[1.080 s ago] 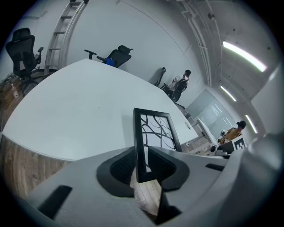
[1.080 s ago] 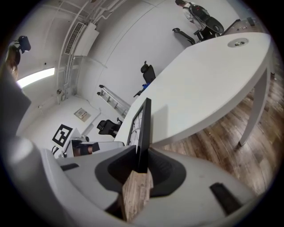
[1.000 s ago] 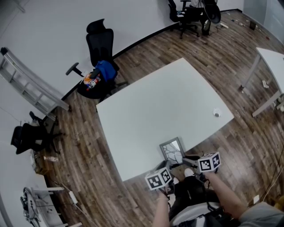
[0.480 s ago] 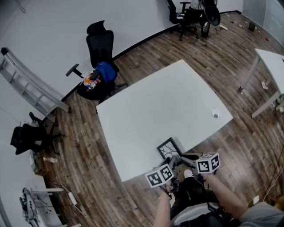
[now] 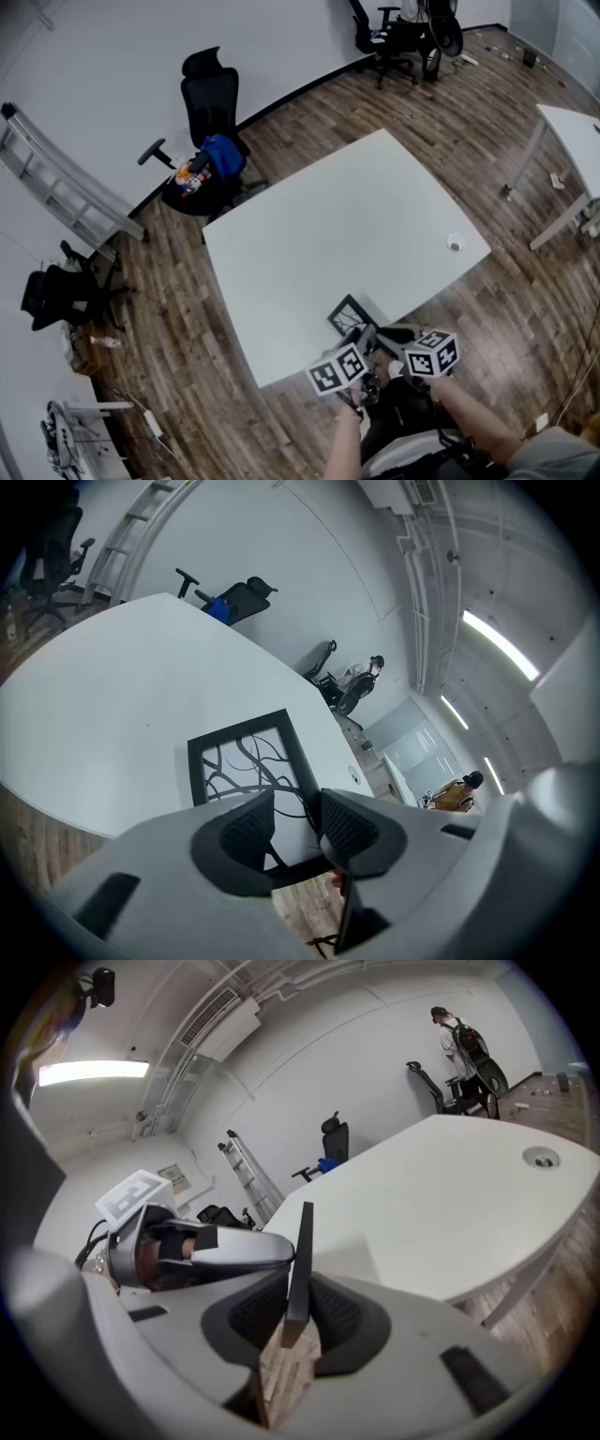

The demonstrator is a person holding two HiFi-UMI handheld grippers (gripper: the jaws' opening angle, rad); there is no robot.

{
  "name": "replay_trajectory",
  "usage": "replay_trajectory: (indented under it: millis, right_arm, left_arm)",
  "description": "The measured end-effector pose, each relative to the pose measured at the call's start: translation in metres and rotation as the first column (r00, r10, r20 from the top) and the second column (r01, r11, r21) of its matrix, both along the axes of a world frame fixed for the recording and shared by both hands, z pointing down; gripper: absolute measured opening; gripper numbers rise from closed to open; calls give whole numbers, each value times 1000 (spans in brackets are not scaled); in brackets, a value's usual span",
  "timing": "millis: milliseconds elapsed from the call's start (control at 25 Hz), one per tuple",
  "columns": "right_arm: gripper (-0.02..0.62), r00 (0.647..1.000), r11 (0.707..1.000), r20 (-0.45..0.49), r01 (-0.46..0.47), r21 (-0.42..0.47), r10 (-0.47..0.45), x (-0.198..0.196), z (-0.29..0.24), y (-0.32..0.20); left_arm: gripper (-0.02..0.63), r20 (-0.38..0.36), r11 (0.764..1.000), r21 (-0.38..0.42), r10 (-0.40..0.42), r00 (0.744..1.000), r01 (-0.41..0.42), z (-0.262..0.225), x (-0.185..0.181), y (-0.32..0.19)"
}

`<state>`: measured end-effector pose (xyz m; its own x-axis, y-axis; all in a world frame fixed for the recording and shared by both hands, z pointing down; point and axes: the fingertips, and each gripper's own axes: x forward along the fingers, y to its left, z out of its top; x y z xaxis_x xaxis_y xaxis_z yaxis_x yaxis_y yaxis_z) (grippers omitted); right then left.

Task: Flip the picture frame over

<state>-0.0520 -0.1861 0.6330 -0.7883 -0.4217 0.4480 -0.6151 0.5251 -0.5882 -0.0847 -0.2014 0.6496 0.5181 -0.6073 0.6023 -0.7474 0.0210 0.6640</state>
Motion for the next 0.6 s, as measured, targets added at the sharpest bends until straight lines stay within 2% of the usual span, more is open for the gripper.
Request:
replay_trajectory:
  millis: [240, 600]
  right_arm:
    - [75, 1000, 999, -13, 8, 37, -8, -5, -7, -1]
    - [72, 994, 986, -101, 46, 162, -30, -21, -18, 6]
  left_arm:
    - [143, -48, 1000, 4, -3, 999, 3, -11, 0, -5]
    - [143, 39, 1000, -16, 1, 999, 0, -15, -11, -7]
